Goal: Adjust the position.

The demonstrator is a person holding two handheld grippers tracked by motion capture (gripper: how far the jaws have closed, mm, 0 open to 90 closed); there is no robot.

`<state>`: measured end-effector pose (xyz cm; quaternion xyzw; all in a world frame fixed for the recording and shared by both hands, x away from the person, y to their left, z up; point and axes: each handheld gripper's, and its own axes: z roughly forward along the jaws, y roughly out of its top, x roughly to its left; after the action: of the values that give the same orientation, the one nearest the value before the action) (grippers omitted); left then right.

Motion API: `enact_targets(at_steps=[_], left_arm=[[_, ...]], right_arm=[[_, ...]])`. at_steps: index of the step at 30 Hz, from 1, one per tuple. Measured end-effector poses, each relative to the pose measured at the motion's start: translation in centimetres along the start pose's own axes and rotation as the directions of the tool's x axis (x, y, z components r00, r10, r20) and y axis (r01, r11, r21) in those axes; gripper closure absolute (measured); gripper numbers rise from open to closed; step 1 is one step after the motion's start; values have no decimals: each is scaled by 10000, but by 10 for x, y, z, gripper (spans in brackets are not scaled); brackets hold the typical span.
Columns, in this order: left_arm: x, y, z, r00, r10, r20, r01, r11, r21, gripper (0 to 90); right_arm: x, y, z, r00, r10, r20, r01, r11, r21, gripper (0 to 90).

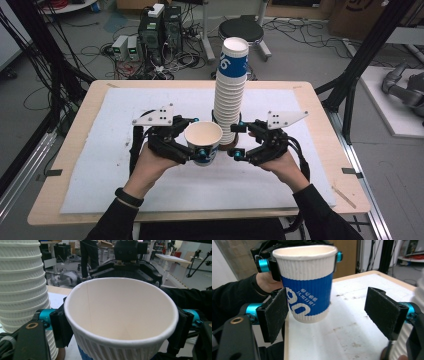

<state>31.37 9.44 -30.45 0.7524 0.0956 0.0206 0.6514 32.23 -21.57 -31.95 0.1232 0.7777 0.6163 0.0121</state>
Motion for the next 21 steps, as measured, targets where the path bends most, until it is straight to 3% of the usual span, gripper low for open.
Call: enact_targets(at_steps=[12,21], left_arm=[[4,-2,-9,9998,25,-203,-22,9999,116,234],[5,-1,-11,9996,-19,-278,21,10000,78,234]], right_arm=[[-7,0,-28,9961,-425,773,447,9986,-273,195],[-7,1,-38,9937,-553,979,588,9977,-337,195]])
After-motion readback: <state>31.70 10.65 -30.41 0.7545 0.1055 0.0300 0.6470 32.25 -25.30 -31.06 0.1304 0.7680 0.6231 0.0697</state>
